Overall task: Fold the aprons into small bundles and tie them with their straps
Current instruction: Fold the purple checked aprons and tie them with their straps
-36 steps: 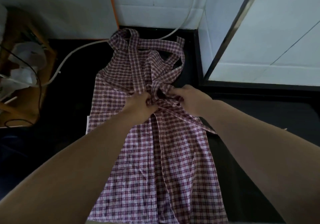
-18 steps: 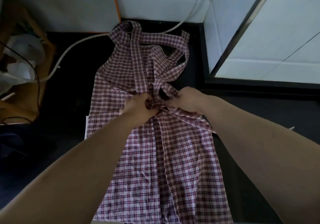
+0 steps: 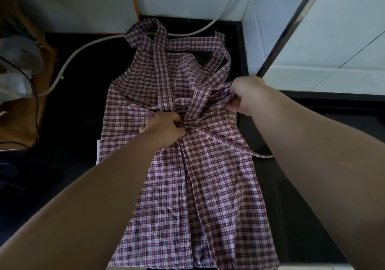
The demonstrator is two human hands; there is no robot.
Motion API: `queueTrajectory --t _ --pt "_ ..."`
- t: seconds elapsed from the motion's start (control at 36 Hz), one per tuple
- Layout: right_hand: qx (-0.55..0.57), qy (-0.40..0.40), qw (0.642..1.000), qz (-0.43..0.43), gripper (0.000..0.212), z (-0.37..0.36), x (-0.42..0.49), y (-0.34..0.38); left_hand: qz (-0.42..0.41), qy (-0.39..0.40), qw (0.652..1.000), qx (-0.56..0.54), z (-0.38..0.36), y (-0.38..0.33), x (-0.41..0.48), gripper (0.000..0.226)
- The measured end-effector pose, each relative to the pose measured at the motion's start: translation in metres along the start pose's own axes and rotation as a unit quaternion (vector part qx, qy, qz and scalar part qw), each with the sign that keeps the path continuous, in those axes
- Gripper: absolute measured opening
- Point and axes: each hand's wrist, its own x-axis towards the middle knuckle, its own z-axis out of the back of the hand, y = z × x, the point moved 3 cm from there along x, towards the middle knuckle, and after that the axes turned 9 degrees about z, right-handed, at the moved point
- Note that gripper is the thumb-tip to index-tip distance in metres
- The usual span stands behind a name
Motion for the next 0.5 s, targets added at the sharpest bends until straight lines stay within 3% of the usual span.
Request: queueTrajectory --t 0.14,0.25,0.33,0.39,0.44,0.5 --pt "-0.019 0.102 0.993 -0.062 0.006 -0.001 -0.015 0.002 0.002 0.028 0.999 0.017 0.002 -0.003 0.001 0.014" --pt "-0.005 0.165 0.985 -0.051 0.013 -0.004 -0.018 0.010 0.012 0.057 0.998 0.009 0.005 -0.004 0.002 0.029" --pt "0.059 0.160 0.984 -0.052 0.021 -0.005 -0.016 0.011 -0.015 0.072 0.997 -0.011 0.012 -0.010 -0.002 0.046" --pt "0.076 0.151 0.984 -0.048 0.024 -0.008 -0.014 0.010 -0.028 0.064 0.996 -0.052 0.014 -0.009 0.000 0.035" --pt "0.003 0.125 0.992 -0.032 0.014 -0.006 -0.010 0.007 -0.029 0.051 0.995 -0.085 0.015 -0.004 0.002 0.023" --pt "-0.180 0.034 0.983 0.019 0.008 0.001 -0.004 0.008 -0.015 0.042 0.991 -0.127 0.015 -0.002 0.004 0.019"
